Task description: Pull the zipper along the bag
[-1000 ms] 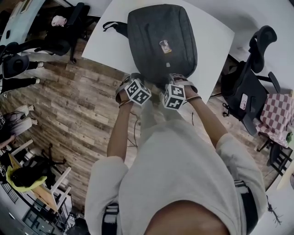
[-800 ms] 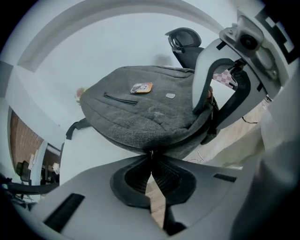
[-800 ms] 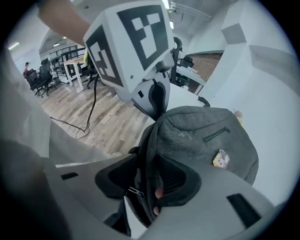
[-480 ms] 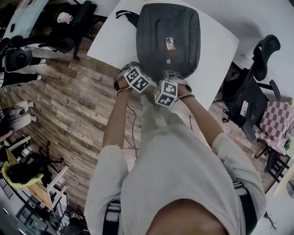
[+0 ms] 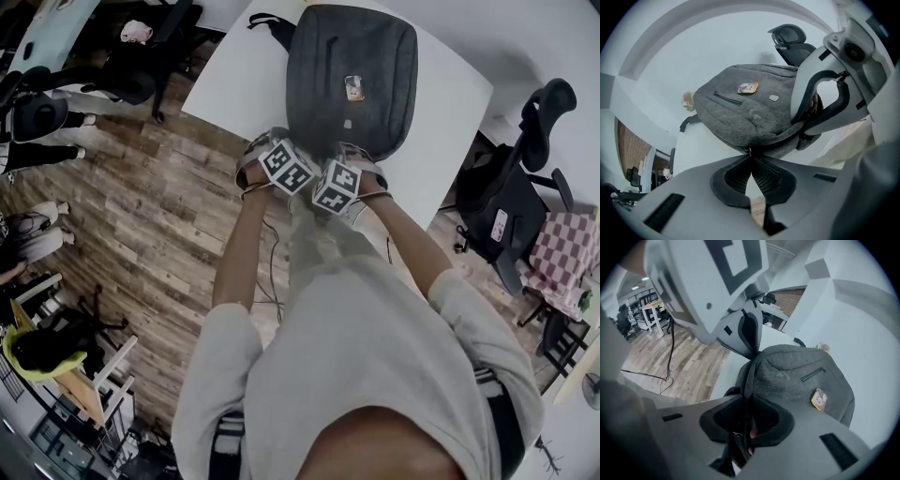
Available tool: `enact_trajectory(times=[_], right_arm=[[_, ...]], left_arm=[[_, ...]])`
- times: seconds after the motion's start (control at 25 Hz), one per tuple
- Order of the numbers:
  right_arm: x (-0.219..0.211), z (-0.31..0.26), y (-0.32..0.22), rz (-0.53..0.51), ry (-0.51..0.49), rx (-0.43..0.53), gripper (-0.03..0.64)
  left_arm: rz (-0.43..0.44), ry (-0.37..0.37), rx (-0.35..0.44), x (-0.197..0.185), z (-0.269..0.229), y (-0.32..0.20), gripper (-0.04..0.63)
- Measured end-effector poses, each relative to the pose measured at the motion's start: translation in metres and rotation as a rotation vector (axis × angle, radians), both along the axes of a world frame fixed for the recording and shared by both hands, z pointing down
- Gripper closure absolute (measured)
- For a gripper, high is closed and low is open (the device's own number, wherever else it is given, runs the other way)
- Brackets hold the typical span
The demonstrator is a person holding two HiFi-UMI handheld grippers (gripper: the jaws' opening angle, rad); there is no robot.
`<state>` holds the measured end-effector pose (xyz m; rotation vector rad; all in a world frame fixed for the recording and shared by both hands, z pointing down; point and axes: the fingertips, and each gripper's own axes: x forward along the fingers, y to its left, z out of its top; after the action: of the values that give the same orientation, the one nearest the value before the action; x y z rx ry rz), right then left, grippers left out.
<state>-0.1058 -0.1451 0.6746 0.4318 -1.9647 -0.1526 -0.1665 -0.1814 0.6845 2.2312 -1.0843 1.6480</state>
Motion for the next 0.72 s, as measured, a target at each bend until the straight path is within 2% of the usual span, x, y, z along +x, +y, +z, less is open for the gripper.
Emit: enact_trajectory(times=[0.24, 0.48, 0.6, 0.72], right_arm=[[0.0, -0.001, -0.003, 0.023, -0.007, -0.01, 0.54], [0.0, 0.0, -0.002, 0.011, -0.023, -0.044, 0.54], [0.002, 0.002, 0.001, -0.008, -0.05, -0.1, 0.537], [0.003, 0.001, 0.002, -0.022, -0.061, -0.131, 0.534]], left_arm=[[-0.016, -0.013, -0.002, 0.009, -0.004, 0.011, 0.566], [-0.031, 0.047, -0.044, 0.018, -0.006, 0.022, 0.566], [-0.051, 0.117, -0.068, 0.023, -0.007, 0.03, 0.566], [-0.022, 0.092, -0.092, 0.028, -0.003, 0.033, 0.565]])
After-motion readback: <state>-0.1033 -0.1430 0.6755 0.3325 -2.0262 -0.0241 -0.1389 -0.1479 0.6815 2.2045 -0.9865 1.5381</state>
